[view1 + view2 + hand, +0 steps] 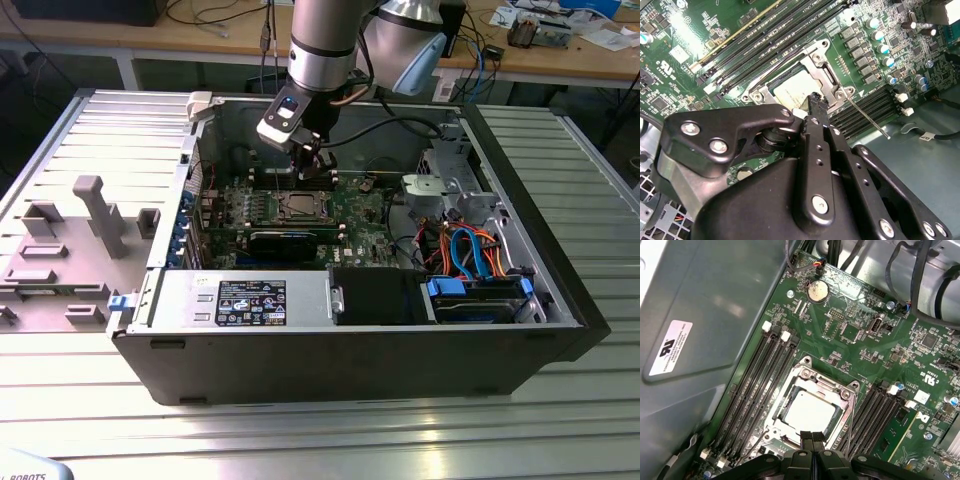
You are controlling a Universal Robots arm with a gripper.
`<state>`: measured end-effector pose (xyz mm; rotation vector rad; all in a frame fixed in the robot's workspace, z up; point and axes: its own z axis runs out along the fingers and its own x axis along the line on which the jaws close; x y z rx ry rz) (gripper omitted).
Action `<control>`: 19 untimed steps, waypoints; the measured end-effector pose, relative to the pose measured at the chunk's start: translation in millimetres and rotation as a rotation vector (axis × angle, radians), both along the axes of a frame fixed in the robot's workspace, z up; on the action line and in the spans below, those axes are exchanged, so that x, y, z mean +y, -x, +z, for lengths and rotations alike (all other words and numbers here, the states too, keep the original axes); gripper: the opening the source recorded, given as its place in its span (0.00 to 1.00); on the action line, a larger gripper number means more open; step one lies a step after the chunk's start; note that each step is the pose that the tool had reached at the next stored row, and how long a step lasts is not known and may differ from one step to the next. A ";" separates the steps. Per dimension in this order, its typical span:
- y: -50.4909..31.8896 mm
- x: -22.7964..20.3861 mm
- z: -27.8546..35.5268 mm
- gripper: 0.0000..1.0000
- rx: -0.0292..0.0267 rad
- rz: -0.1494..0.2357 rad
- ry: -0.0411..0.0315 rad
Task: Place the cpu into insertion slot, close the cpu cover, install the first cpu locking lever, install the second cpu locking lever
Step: 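Install the first cpu locking lever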
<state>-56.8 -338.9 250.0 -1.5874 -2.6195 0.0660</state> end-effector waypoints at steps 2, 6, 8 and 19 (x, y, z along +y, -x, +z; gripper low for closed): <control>0.0 0.0 0.0 0.11 -0.0001 0.002 0.0000; 0.0 0.0 0.0 0.11 0.0000 0.007 0.0000; 0.0 0.0 0.0 0.11 0.0000 0.010 0.0000; 0.0 0.0 0.0 0.11 0.0000 0.023 0.0000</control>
